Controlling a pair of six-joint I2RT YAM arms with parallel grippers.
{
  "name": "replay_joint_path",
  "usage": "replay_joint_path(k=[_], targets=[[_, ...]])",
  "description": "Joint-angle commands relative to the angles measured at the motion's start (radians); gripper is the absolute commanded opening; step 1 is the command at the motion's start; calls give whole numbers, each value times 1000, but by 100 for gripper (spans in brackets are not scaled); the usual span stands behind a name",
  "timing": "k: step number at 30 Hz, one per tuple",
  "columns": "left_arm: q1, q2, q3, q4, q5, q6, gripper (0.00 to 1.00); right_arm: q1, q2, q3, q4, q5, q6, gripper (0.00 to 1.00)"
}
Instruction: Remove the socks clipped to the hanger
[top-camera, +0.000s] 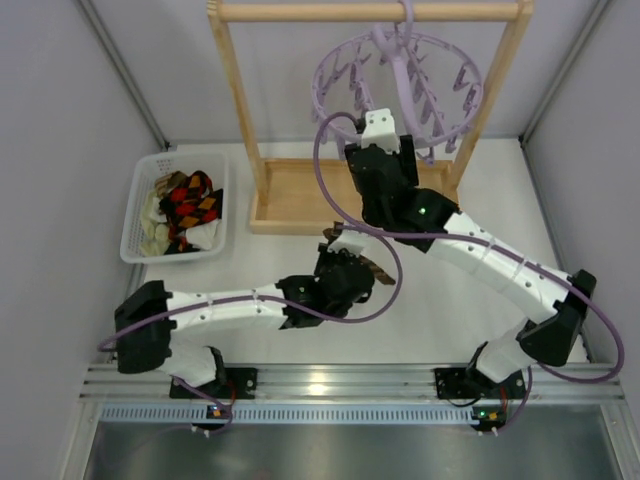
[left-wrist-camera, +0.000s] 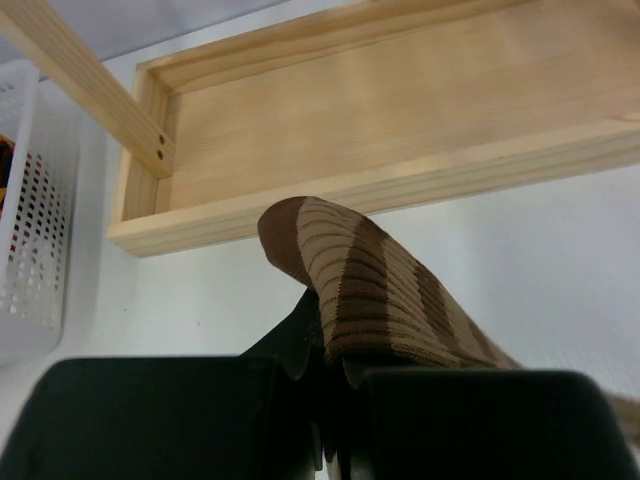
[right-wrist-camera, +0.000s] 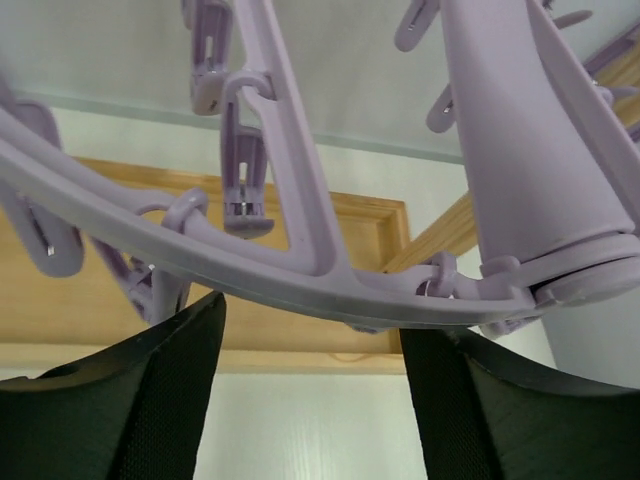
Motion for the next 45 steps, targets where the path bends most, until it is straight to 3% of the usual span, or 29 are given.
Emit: replay_joint_path(k=[1, 6, 15, 17, 21, 29, 32, 38, 40, 42, 44, 45], targets=[[63, -139, -52, -63, 38, -55, 0, -8, -130, -13, -45, -205, 62, 70], [260, -300, -83, -206, 147, -109, 0, -8, -259, -96, -78, -481, 102, 84], [589, -365, 6, -341, 297, -104, 0, -8, -464, -308, -61, -636, 142, 99], [703, -347, 40, -369, 349, -101, 0, -8, -514, -346, -40, -641, 146, 99], [940, -316, 85, -380, 629, -133, 0, -8, -604, -453, 0, -656, 150, 99], [1319, -154, 270, -393, 774, -143, 0, -8, -719, -573, 33, -690, 142, 99], [1417, -63, 305, -393, 777, -167, 0, -6, -758, -604, 34, -686, 137, 100], [1489, 106, 313, -392, 786, -195, 0, -6, -813, -656, 33, -687, 133, 99], [1490, 139, 299, -393, 816, -208, 30, -6, -827, -668, 37, -690, 137, 99], [1490, 134, 284, -392, 836, -224, 68, -8, -831, -684, 43, -690, 140, 99], [1485, 95, 275, -393, 839, -219, 79, -8, -828, -695, 42, -686, 153, 99], [1483, 74, 275, -393, 842, -210, 94, -9, -821, -698, 37, -680, 159, 99]])
